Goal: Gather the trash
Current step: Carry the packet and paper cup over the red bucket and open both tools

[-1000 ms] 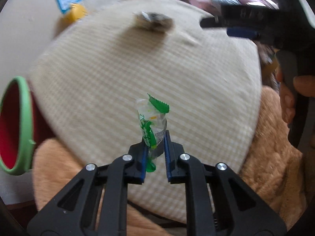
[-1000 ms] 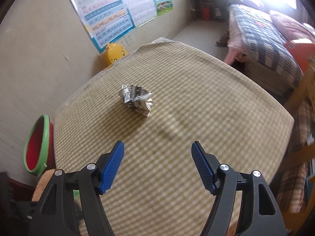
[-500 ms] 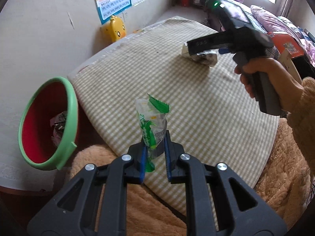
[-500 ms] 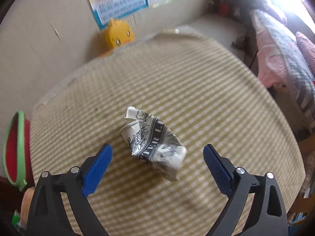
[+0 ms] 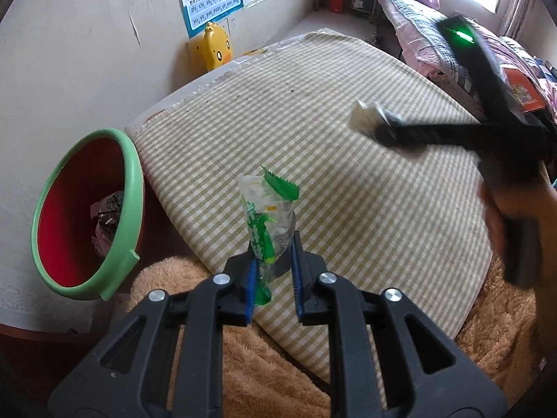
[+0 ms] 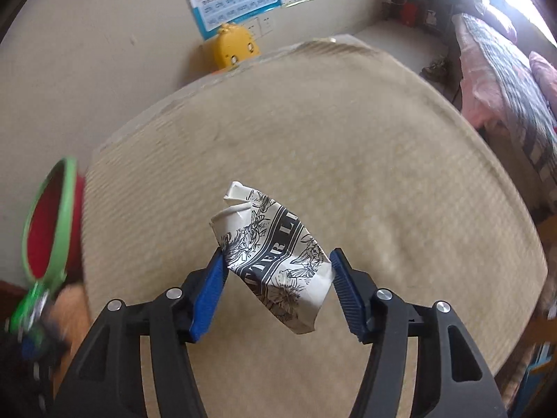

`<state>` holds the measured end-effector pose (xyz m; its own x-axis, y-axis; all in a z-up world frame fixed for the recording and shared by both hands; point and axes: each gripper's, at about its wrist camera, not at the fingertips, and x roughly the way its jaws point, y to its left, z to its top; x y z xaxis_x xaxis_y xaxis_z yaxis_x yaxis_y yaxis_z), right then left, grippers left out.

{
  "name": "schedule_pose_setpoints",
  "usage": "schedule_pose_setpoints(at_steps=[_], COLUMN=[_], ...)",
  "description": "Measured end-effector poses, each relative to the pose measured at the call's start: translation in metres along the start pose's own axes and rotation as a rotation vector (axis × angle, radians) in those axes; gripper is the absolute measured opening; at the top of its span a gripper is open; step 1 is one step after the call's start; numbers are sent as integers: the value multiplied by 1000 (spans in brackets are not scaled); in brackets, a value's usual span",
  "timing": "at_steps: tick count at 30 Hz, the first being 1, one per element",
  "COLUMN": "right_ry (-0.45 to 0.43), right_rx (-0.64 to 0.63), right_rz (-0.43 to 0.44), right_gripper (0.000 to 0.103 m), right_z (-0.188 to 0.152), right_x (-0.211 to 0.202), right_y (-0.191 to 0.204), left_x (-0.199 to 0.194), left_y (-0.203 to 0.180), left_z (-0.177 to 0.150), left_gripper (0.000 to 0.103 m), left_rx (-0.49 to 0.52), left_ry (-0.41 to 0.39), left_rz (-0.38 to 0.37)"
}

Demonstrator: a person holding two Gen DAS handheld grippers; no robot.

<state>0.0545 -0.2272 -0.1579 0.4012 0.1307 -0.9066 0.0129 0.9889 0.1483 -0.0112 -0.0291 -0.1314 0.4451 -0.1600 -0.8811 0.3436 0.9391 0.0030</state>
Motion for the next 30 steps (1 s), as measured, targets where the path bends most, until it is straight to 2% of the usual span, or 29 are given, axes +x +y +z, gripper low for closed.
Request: schedule_pose_setpoints(at_steps=[2,6,14,20,30], right_ry=[16,32,-23,-91,-212], right_rx=[19,60,38,42,25], right_rz=[12,37,47,69,112], right_gripper=[58,58,57,57,57], right_z=[-19,-36,-38,-40,-16], right_x=[-5,-8,-22,-50,-94], right_y=[1,0,11,18,45], left_x=[3,5,-6,-18,-39], left_y=[0,-2,8,21,53], left_z=[-1,-1,1,7,18], left_gripper=[15,15,15,15,15], left_rx=[-1,-1,-26,-54,-128], left_ry=[6,4,-36,-78,-153], left_rz=[-2,-5,16,51,102])
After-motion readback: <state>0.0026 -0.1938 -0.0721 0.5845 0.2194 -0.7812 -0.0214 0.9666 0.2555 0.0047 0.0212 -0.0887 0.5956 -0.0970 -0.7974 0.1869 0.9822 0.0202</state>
